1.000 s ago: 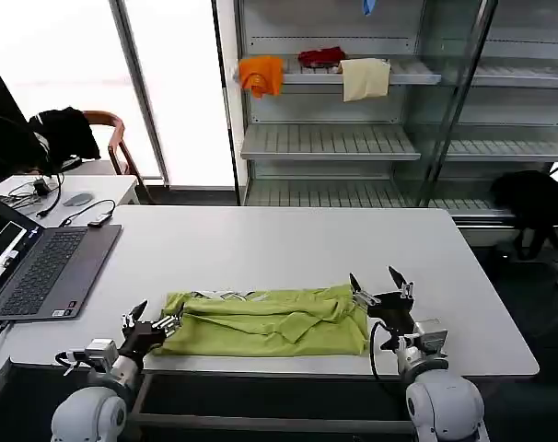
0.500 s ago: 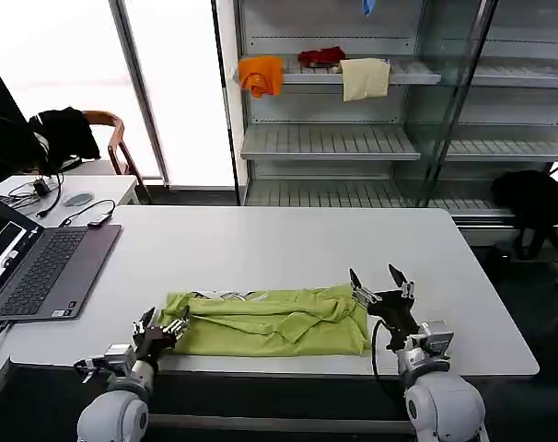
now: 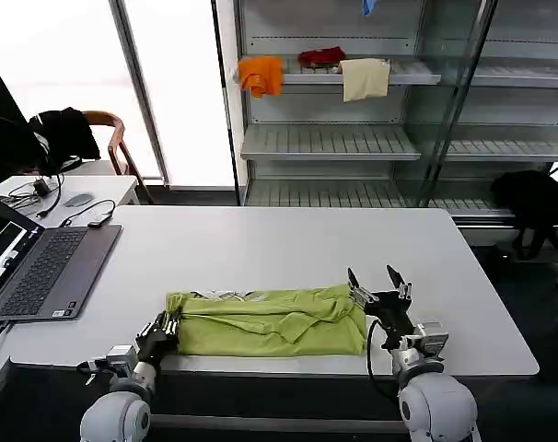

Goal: Fold and organize the clothes.

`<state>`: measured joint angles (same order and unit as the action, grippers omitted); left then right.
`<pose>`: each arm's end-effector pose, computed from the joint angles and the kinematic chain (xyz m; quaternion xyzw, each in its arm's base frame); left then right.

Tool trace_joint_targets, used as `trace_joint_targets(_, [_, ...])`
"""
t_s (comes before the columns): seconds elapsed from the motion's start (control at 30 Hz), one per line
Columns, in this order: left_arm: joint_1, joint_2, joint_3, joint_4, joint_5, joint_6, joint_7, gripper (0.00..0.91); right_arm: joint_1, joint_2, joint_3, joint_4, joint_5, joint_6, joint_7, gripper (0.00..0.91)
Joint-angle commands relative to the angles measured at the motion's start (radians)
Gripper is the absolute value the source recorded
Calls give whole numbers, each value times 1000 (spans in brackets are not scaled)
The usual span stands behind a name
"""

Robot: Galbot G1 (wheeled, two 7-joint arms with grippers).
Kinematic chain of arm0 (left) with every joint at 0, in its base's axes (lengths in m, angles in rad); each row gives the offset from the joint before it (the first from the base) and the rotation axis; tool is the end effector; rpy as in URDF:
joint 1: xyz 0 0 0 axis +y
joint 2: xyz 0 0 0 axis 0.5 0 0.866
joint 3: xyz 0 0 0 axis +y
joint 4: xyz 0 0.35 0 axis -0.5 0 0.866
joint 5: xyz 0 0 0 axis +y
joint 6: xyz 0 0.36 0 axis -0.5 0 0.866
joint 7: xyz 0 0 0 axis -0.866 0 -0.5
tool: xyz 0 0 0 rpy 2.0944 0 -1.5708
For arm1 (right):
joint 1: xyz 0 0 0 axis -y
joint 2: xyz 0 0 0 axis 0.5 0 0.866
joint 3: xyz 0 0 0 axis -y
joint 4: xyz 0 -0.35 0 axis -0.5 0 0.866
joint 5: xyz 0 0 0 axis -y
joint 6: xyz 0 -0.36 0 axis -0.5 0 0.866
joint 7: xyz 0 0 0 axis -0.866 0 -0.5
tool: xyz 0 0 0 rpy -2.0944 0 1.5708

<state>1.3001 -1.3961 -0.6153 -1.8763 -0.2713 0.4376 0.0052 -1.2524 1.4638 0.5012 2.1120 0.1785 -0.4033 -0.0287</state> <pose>0.2728 0.0730 -0.3107 0.0042 -0.9819 0.0420 0.1848 0.2685 -0.0107 -0.2237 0.0665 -0.9966 -0.0330 0.0370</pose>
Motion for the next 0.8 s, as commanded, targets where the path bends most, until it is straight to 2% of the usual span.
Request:
trace_joint_targets(0.03, [0,-6,5,7,-6,9,0,0,-2,2,-2,5,4,2,8,907])
trace_joint_targets(0.3, [-3,-1,-16,-11,56,-20,38,0,-11,-20,6,10,8,0,8,907])
trace_joint_targets(0.47, [-31,56,-122,-53,94,-20,107,0,-13,-36,24,7,24,1,3,907])
trace_joint_targets(0.57, [-57,138,-210,-43,165,-21,192,0,-12,-46,33,4,40,2,-2,907])
trace_joint_targets(0.7, [-89,307,-315,11,243,-50,281,0,-8,-53,34,-12,45,6,-5,907])
trace_joint_targets(0.8, [-110,406,-369,57,290,-74,326,0,-3,-54,27,-30,44,10,-8,907])
